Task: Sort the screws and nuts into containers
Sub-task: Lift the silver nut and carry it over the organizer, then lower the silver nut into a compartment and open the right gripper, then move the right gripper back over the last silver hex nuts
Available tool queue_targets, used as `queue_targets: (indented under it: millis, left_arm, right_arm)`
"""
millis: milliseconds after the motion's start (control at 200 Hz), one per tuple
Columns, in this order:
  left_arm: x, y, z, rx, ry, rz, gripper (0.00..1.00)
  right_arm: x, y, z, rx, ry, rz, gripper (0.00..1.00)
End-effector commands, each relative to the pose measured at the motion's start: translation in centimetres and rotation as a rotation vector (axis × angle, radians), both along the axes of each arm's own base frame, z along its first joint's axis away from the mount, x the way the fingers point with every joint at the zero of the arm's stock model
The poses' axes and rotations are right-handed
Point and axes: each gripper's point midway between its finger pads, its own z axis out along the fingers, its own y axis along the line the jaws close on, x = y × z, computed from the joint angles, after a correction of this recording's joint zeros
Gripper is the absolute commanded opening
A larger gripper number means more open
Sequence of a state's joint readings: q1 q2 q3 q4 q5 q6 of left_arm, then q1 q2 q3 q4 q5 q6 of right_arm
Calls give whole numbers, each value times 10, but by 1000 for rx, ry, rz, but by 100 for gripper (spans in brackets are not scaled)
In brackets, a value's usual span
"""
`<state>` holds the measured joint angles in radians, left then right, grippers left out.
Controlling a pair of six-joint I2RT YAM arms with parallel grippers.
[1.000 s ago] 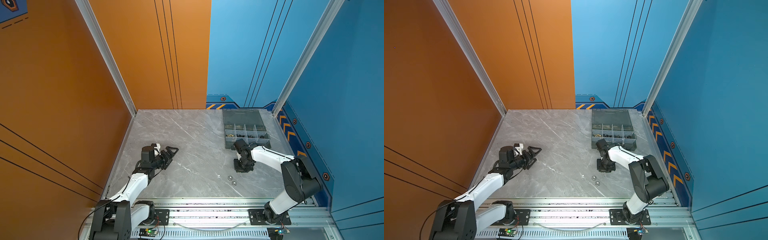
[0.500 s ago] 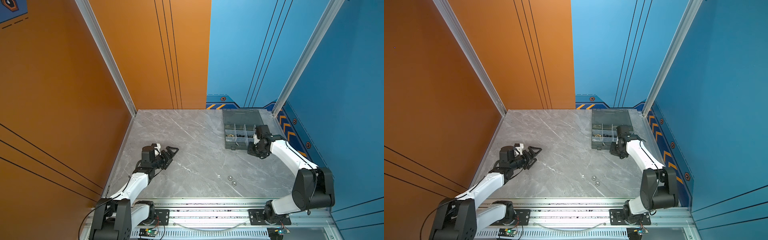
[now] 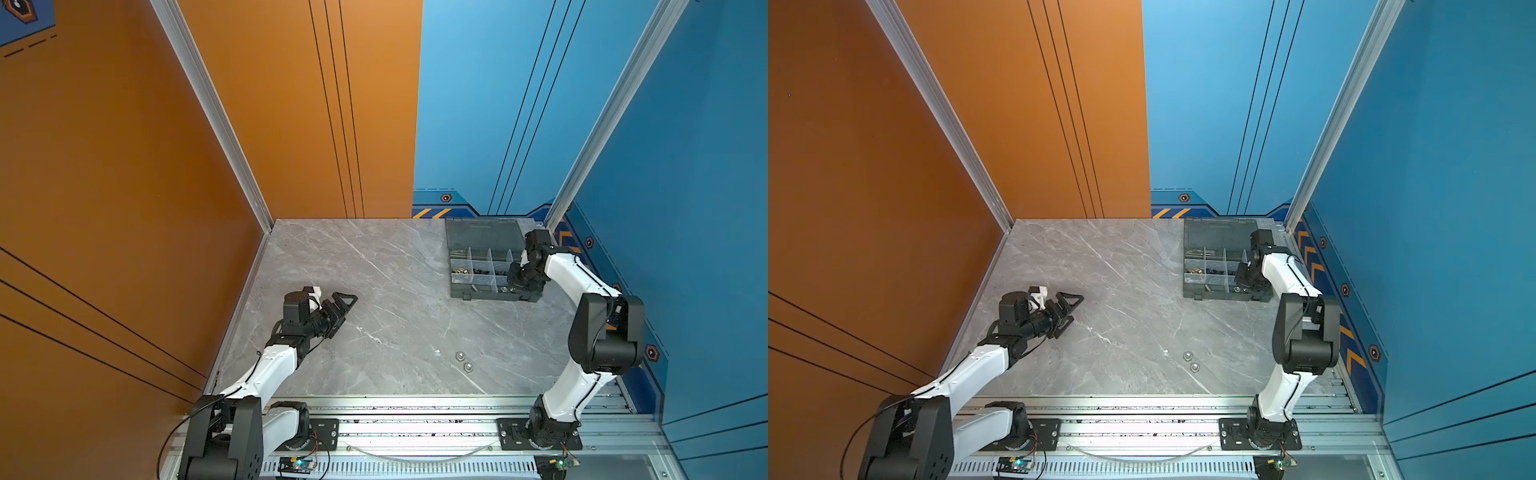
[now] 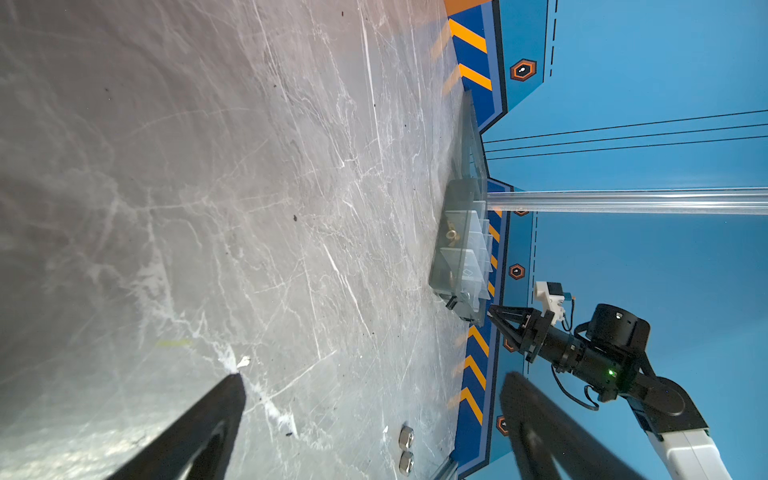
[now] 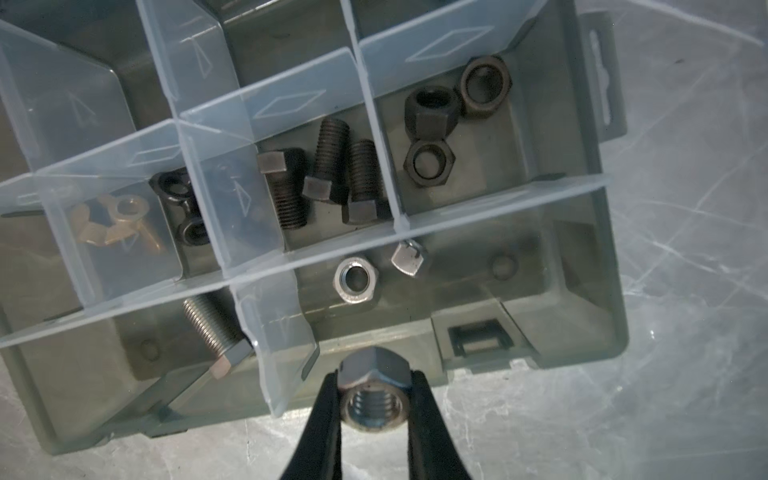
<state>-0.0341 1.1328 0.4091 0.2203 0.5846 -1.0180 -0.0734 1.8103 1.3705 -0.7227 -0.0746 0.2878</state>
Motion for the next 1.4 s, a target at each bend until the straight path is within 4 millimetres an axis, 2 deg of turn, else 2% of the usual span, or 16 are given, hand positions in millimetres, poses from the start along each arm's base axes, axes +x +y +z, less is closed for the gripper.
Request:
queue_targets:
  millis: [0, 135, 350, 571, 766, 841, 1006, 1221, 1397]
  left_arm:
    - [3, -4, 8, -4, -28, -18, 98]
    - [2, -4, 8, -5, -26, -15, 98]
    - [1, -3, 10, -2, -29, -11, 98]
    - [2, -3, 11, 1, -32, -10, 98]
    - [1, -3, 10, 2, -31, -11, 98]
    - [1, -3, 10, 2, -29, -10, 98]
    - [1, -4, 10, -1, -30, -13, 98]
    - [1, -3, 13, 0, -39, -16, 98]
    - [1, -4, 13, -2, -40, -16, 98]
  right_arm:
    - [13, -9, 0, -28, -6, -7, 3]
    - [23, -8, -10, -20, 11, -5, 9]
    - [27, -7, -18, -16, 27, 8, 30]
    - [28, -6, -11, -16, 23, 32, 37]
    - [18, 8, 2, 8, 14, 97, 40]
    - [10, 21, 10, 31, 3, 135, 40]
    - [-17, 62, 22, 109, 6, 251, 40]
    - [-70, 120, 22, 148, 36, 425, 41]
    - [-116, 161, 11, 132, 98, 542, 43]
